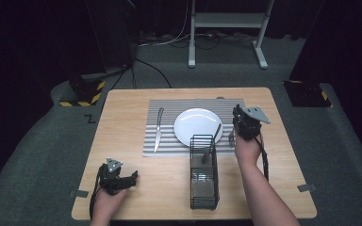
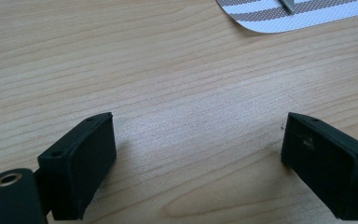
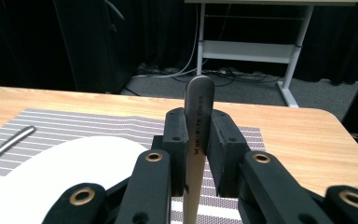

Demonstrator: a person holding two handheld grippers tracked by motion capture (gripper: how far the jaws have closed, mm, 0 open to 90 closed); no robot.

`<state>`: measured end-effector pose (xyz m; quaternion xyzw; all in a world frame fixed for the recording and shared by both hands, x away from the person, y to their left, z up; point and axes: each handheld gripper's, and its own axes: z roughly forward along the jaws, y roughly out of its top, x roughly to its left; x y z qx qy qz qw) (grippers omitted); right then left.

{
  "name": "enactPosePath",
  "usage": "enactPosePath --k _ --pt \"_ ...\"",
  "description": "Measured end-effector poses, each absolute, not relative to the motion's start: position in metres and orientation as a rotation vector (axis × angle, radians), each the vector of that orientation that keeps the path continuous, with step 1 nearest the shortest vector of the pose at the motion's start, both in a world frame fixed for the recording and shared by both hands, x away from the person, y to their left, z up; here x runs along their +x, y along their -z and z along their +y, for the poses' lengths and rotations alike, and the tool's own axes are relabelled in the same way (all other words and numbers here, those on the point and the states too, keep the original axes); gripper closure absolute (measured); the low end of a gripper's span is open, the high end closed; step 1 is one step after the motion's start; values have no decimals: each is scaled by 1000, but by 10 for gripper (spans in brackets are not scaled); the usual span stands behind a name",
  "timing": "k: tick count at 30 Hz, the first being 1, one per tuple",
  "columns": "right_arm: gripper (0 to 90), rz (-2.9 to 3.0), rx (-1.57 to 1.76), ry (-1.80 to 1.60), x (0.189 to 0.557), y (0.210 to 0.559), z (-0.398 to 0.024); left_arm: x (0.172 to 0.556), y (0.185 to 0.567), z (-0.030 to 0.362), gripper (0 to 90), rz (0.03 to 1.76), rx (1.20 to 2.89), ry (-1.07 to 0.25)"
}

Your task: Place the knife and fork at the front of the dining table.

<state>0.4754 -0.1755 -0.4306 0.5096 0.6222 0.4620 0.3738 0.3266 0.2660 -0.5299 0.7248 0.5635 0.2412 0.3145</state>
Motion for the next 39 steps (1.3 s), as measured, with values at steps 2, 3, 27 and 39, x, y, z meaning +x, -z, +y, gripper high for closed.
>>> enactPosePath --k 2,3,27,39 --pt "781 1598 1308 -1179 481 432 -174 327 530 266 101 1486 1910 -635" --pt "781 1599 1312 -1173 484 433 -173 327 530 266 102 1486 1911 -633" --pt "781 1692 1484 -1089 557 467 -169 327 530 266 102 1485 1908 -636" --pt "780 1734 1590 -1047 573 492 -177 327 530 266 101 1485 1910 -634"
